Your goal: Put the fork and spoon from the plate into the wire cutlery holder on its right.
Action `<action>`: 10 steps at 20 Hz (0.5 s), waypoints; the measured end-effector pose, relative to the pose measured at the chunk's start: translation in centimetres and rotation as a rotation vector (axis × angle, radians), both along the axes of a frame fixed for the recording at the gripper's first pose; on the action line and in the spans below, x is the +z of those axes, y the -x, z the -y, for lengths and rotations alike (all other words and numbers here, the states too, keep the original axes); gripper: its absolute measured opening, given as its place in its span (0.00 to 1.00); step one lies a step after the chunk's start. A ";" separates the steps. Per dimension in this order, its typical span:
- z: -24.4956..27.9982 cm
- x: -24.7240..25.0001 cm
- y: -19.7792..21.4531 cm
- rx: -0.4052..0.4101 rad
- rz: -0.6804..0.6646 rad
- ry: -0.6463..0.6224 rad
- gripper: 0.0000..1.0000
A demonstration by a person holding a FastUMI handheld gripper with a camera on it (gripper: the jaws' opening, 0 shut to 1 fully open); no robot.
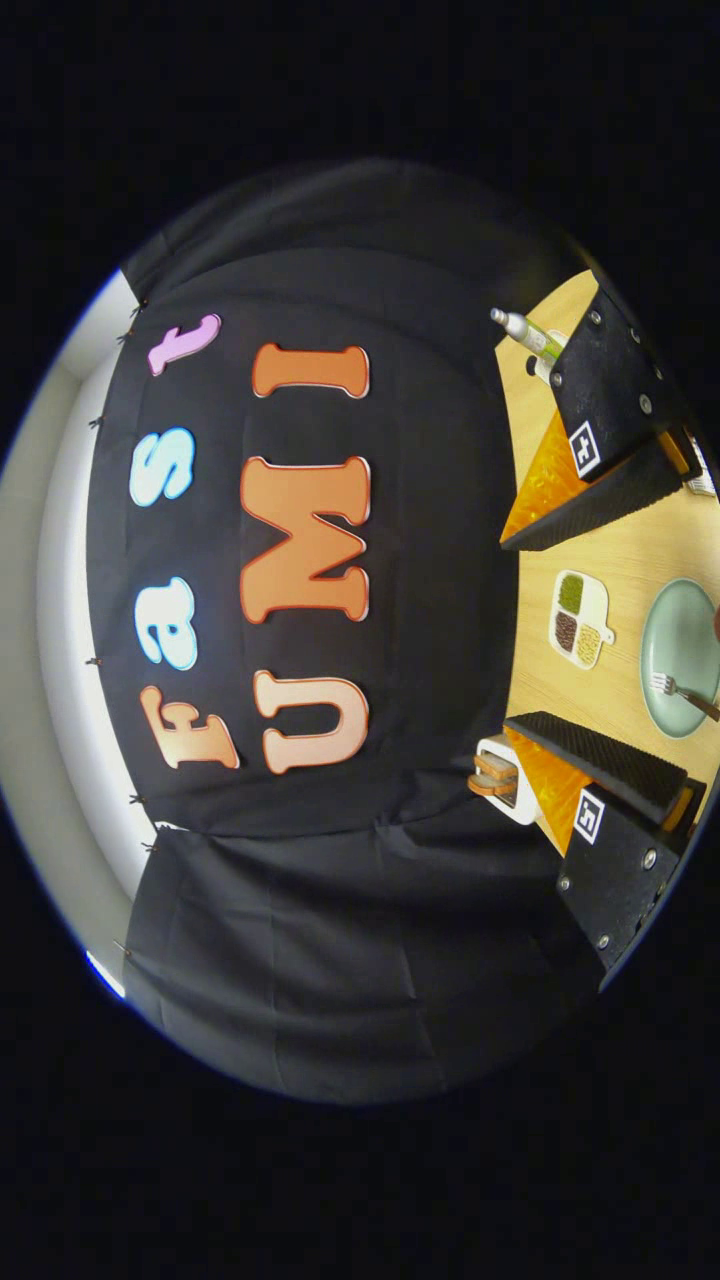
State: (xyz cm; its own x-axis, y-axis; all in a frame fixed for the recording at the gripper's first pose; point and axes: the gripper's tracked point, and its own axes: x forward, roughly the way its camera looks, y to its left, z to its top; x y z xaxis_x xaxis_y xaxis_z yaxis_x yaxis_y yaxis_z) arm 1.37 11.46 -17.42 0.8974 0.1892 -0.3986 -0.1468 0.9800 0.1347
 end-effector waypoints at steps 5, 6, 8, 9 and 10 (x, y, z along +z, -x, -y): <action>-4.5 -8.8 3.2 0.111 -0.301 -0.007 0.97; -5.3 -10.7 3.9 0.125 -0.369 -0.012 0.97; -6.4 -13.9 5.8 0.157 -0.508 -0.019 0.97; -7.1 -15.4 6.5 0.169 -0.567 -0.016 0.97; -7.6 -16.8 7.1 0.181 -0.615 -0.009 0.97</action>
